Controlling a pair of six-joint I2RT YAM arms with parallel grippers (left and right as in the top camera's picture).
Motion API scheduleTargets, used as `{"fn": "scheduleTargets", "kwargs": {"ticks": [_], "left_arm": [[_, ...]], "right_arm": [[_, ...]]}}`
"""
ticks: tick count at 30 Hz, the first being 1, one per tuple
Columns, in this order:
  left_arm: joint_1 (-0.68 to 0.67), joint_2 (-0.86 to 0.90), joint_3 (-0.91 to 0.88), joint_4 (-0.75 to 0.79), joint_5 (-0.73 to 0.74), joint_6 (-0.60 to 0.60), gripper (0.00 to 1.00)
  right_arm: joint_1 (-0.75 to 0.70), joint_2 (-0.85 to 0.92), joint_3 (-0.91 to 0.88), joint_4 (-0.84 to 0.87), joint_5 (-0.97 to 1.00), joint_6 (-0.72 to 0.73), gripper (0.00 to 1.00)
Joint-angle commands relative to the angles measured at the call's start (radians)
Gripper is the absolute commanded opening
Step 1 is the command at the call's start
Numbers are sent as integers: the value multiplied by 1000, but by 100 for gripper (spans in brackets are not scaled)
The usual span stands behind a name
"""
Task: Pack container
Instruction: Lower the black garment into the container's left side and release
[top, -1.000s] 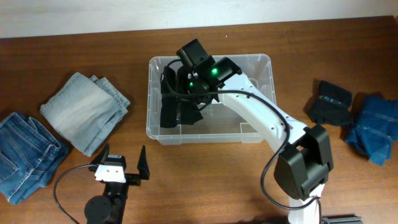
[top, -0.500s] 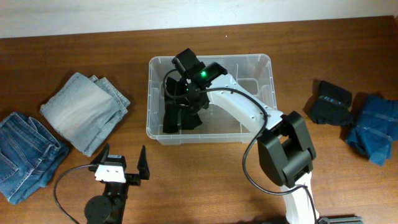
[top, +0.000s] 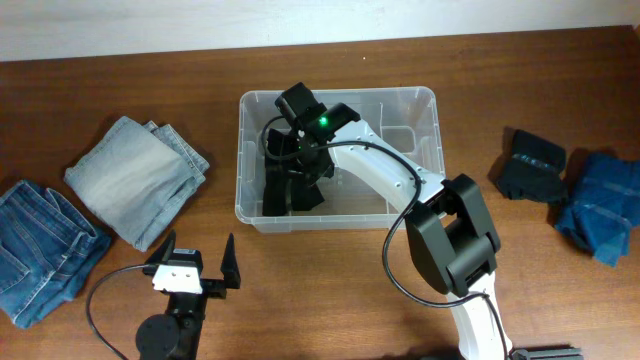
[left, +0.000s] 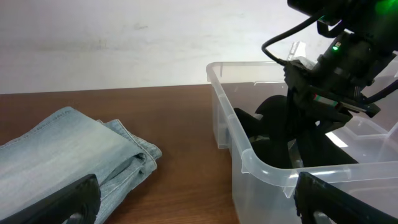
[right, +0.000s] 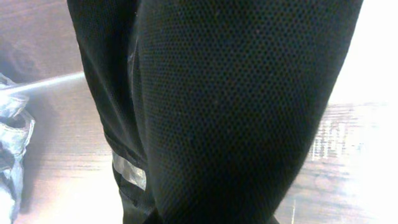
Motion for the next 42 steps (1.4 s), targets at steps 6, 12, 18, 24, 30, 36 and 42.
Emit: {"fn": "scheduleTargets", "kwargs": {"ticks": [6, 12, 18, 24, 30, 36, 42], "left_arm": [[5, -9, -8, 0, -7, 15, 99], [5, -9, -8, 0, -7, 15, 100], [5, -9, -8, 0, -7, 15, 100], [5, -9, -8, 0, -7, 15, 100], [5, -9, -8, 0, -7, 15, 100], [5, -9, -8, 0, -7, 15, 99], [5, -9, -8, 0, -7, 15, 100]], "right_arm": [[2, 5, 18, 7, -18, 3, 24], [2, 5, 18, 6, -29, -33, 53], [2, 5, 18, -6, -51, -163, 69], [-1, 3, 19, -39, -3, -253, 79], [-1, -26, 19, -53, 77, -322, 91], [-1, -99, 33, -85, 233, -414, 96], [-27, -184, 160, -216, 265, -417, 97]]}}
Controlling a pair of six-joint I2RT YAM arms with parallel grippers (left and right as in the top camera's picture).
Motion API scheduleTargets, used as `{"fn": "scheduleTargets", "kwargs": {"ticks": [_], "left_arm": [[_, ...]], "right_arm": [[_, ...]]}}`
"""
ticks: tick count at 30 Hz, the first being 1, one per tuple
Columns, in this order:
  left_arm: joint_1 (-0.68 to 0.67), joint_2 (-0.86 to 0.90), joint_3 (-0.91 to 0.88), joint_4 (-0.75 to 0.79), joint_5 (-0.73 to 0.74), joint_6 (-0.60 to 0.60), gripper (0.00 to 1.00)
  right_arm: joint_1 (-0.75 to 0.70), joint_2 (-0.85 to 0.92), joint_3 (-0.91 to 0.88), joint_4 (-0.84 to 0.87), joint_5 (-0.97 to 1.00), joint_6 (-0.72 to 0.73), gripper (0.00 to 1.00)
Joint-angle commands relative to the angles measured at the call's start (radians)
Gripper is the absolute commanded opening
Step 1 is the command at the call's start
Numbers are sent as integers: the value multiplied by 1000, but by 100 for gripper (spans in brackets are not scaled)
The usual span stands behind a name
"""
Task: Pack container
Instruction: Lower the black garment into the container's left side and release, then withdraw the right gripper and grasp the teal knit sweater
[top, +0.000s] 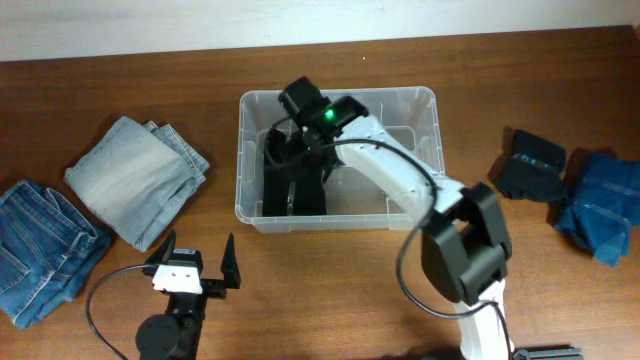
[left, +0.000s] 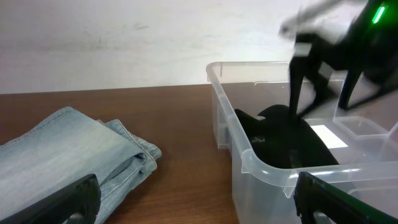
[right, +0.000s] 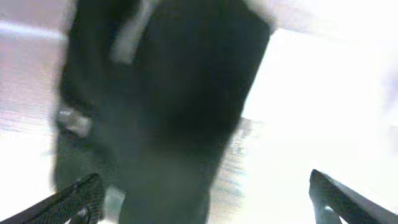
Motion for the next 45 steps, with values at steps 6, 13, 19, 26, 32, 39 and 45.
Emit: {"fn": "scheduleTargets", "kwargs": {"ticks": [6, 13, 19, 26, 32, 39, 45], "left_arm": [[5, -9, -8, 0, -7, 15, 100], [5, -9, -8, 0, -7, 15, 99], [5, -9, -8, 0, -7, 15, 100], [5, -9, -8, 0, -7, 15, 100], [5, -9, -8, 0, -7, 15, 99], [5, -9, -8, 0, -7, 15, 100], [5, -9, -8, 0, -7, 15, 99]], "right_arm": [[-154, -187, 274, -287, 68, -24, 97], [-516, -284, 360, -468, 70, -95, 100], [-921, -280, 357, -516, 38, -111, 99], [-1247, -204, 343, -495, -66, -185, 99], [-1401, -111, 341, -494, -160, -207, 100], [-1487, -4, 327, -447, -214, -239, 100], [-1511, 117, 326, -435, -224, -303, 94]]}}
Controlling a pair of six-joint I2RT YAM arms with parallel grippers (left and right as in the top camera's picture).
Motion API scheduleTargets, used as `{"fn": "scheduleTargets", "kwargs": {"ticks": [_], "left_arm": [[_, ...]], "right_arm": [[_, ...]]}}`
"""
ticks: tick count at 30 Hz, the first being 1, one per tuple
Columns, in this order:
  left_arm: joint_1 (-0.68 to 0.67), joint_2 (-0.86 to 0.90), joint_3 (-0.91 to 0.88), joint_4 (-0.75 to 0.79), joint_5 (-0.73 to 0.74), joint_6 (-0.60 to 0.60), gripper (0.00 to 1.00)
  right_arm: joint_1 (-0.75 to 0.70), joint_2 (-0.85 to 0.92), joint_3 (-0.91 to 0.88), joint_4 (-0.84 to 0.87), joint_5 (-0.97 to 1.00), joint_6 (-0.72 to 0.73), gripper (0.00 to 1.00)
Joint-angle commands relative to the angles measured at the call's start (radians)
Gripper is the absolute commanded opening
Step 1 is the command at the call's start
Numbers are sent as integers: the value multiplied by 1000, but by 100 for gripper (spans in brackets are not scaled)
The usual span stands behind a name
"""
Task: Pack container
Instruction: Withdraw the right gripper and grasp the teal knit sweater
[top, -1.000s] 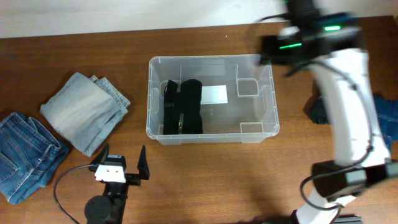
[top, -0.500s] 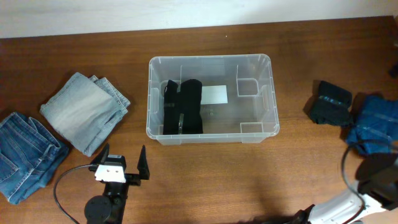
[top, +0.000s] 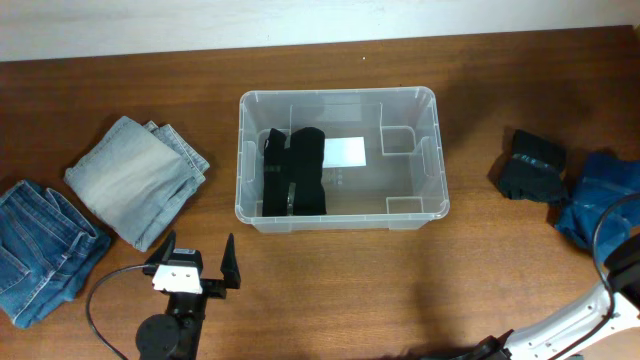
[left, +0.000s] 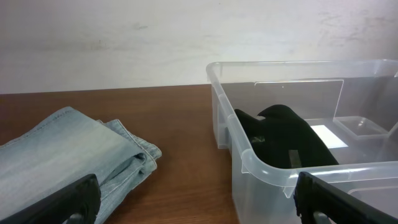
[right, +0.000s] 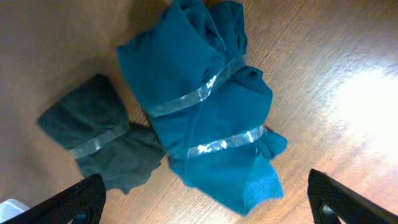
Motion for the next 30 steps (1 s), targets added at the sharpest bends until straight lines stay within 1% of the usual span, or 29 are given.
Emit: {"fn": "scheduleTargets", "kwargs": {"ticks": [1, 3, 6, 10, 11, 14, 21, 25, 28, 30], "left_arm": [[5, -9, -8, 0, -7, 15, 100], [5, -9, -8, 0, -7, 15, 100], [5, -9, -8, 0, -7, 15, 99], [5, -9, -8, 0, -7, 15, 99], [5, -9, -8, 0, -7, 15, 100], [5, -9, -8, 0, -7, 15, 100], [5, -9, -8, 0, -7, 15, 99], [5, -9, -8, 0, -7, 15, 100], [5, -9, -8, 0, -7, 15, 99], [5, -9, -8, 0, -7, 15, 100]], "right_arm": [[-9, 82, -8, 16, -33, -70, 94], [-13, 118, -8, 36, -56, -100, 93], [-14, 164, -8, 63, -98, -168, 89], [-16, 196, -13, 92, -102, -208, 88], [-16, 197, -18, 101, -103, -220, 85], [-27, 197, -26, 118, -106, -218, 82], [-85, 196, -27, 112, -111, -218, 82], [-142, 196, -35, 103, -179, -219, 82], [-173, 196, -48, 99, -185, -220, 82], [-179, 196, -71, 104, -215, -250, 82]]}}
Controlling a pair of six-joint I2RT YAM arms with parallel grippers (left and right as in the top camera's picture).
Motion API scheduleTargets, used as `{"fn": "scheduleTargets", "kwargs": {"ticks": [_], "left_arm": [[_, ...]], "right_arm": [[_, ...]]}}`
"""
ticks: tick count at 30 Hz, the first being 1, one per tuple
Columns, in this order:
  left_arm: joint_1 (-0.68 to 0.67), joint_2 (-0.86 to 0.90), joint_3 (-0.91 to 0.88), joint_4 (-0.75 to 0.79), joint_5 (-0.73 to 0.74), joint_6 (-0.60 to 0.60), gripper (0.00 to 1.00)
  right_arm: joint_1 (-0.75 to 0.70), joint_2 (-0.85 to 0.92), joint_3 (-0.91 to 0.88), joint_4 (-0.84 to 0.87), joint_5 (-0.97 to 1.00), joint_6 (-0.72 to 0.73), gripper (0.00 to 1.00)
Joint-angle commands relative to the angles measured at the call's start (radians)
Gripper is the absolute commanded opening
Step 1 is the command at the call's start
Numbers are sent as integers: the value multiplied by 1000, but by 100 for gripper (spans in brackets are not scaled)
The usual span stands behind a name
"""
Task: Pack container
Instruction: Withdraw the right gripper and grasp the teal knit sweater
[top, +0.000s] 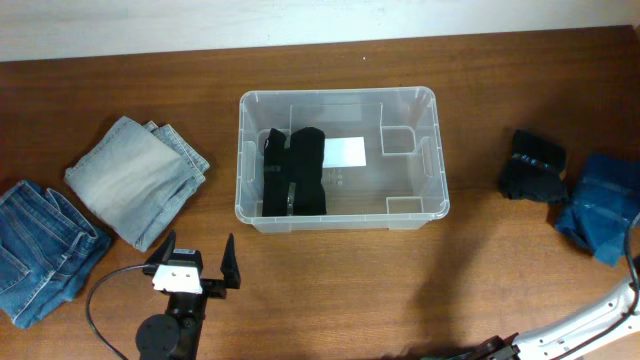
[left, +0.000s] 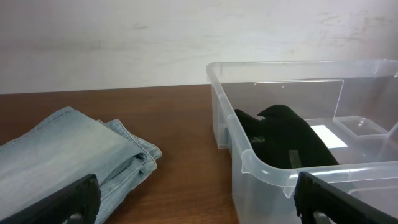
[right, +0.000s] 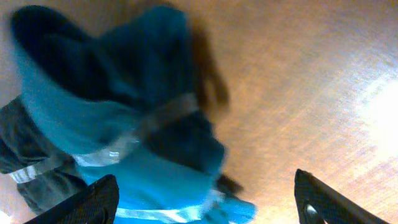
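The clear plastic container (top: 340, 95) stands mid-table with a folded black garment (top: 295, 172) lying in its left half, also seen in the left wrist view (left: 286, 143). My left gripper (top: 196, 268) sits open near the front edge, its fingers (left: 74, 199) wide apart facing the container's wall (left: 261, 168). My right gripper (right: 208, 199) is open close above the teal garment (right: 112, 143) with silver stripes; that view is blurred. Overhead shows only a sliver of the right arm (top: 630, 290) at the right edge.
Folded light-blue jeans (top: 138, 178) and darker blue jeans (top: 40, 250) lie at the left. A black garment (top: 530, 165) sits beside the teal garment (top: 600, 205) at the right. Small dividers (top: 400, 140) stand in the container's right half.
My right gripper has come nearer to the teal garment, which now fills more of its view. The right arm shows less at the overhead's right edge. Left gripper and container are unchanged.
First my right gripper was inside the container with the black garment filling its view. Then it was open above that garment lying in the container. Later the arm was at the far right over the teal and black garments, and now it is closer to the teal one.
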Motion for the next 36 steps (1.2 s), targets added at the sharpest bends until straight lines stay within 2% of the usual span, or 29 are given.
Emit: {"fn": "scheduleTargets", "kwargs": {"ticks": [1, 10, 16, 29, 31, 34, 36], "left_arm": [[5, -9, -8, 0, -7, 15, 99], [5, -9, -8, 0, -7, 15, 100], [5, -9, -8, 0, -7, 15, 99], [5, -9, -8, 0, -7, 15, 100], [5, -9, -8, 0, -7, 15, 100], [5, -9, -8, 0, -7, 15, 100], [5, -9, -8, 0, -7, 15, 99]], "right_arm": [[-6, 2, -53, 7, -78, -53, 82], [77, 2, -152, 70, -125, -164, 82], [111, 2, -165, 98, 1, -111, 82], [109, 2, -339, 221, -49, -119, 82], [109, 2, -354, 231, -65, -119, 73], [109, 2, -356, 234, -101, -119, 53], [109, 2, -356, 231, -110, -119, 48]]}}
